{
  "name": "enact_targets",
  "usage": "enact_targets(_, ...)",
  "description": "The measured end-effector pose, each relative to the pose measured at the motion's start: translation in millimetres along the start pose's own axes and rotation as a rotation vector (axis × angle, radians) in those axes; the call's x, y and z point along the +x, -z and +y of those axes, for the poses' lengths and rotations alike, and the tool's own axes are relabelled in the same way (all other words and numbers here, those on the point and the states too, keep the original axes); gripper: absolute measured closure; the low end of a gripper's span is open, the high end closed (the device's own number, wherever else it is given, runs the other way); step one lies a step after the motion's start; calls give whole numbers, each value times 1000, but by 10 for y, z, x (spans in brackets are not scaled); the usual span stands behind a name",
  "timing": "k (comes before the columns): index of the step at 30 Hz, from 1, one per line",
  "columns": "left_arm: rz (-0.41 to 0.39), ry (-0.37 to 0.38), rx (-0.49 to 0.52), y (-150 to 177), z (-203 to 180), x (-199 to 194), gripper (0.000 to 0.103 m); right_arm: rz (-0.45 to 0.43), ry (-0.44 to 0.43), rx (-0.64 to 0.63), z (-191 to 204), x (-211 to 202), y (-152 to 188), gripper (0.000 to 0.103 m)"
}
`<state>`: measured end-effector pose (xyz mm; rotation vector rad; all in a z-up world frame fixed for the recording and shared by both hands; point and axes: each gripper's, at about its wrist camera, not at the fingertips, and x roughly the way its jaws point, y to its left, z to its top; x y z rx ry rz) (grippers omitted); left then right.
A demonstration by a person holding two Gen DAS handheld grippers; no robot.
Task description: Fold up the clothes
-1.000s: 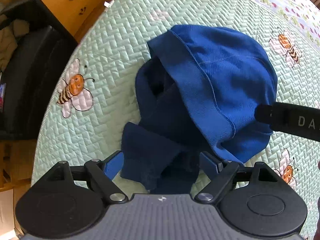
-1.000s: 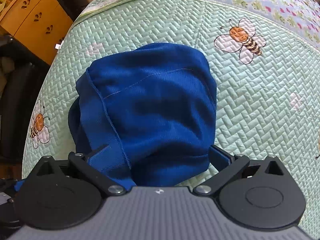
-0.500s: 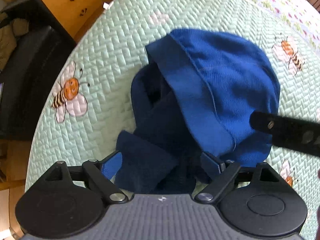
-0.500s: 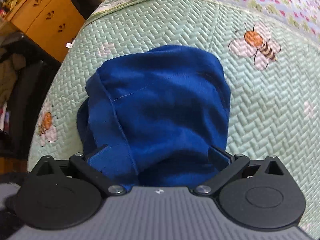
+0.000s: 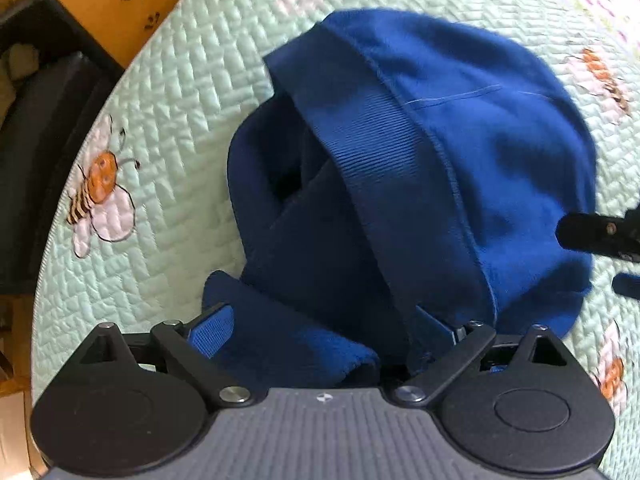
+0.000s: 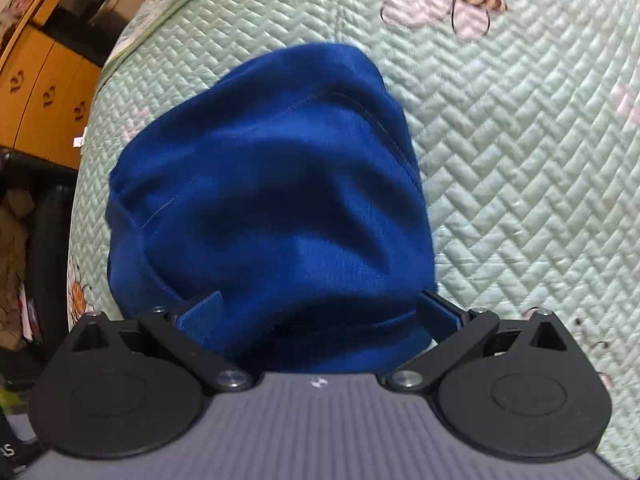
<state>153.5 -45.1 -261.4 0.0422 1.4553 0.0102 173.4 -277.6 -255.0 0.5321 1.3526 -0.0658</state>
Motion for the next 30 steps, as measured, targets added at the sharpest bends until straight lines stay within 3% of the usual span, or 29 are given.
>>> enact_targets(5,35,-17,-16,-89,-23,259,2,30,64,28,-86,318,45,1)
enact_targets(9,62,-35,-23,-121,-72,469,0,47,21,117,-204,523,118,1)
enact_targets(10,59,-30,-26,-126,-74,493,0,41,3,125,-200,549,140,4)
enact_targets(11,56,-25,-29,-130,-77,512,2,21,-16,99,-148,543,160,24)
enact_targets(13,45,-6,-13,-123,-89,482,12,-16,-53,51,-44,531,197,53)
enact_targets(14,37,3,-3,-117,-96,450,25,-18,-67,45,0,517,202,69)
enact_targets(15,22,-5,9,-104,-107,385,51,-19,-78,43,37,487,204,71)
enact_targets(16,1,-16,26,-85,-113,297,63,-27,-86,36,67,435,210,74)
enact_targets(17,-17,0,25,-66,-96,212,82,-41,-103,29,87,354,223,76)
enact_targets(18,-34,37,7,-44,-53,115,88,-58,-121,22,106,263,241,76)
enact_targets(22,-115,164,-45,118,108,-374,90,-160,-216,-31,169,-339,378,77)
enact_targets(26,-230,220,10,349,54,-979,91,-238,-290,-78,191,-984,490,78)
enact_targets(30,-354,229,54,570,48,-1609,91,-309,-356,-121,208,-1622,588,78)
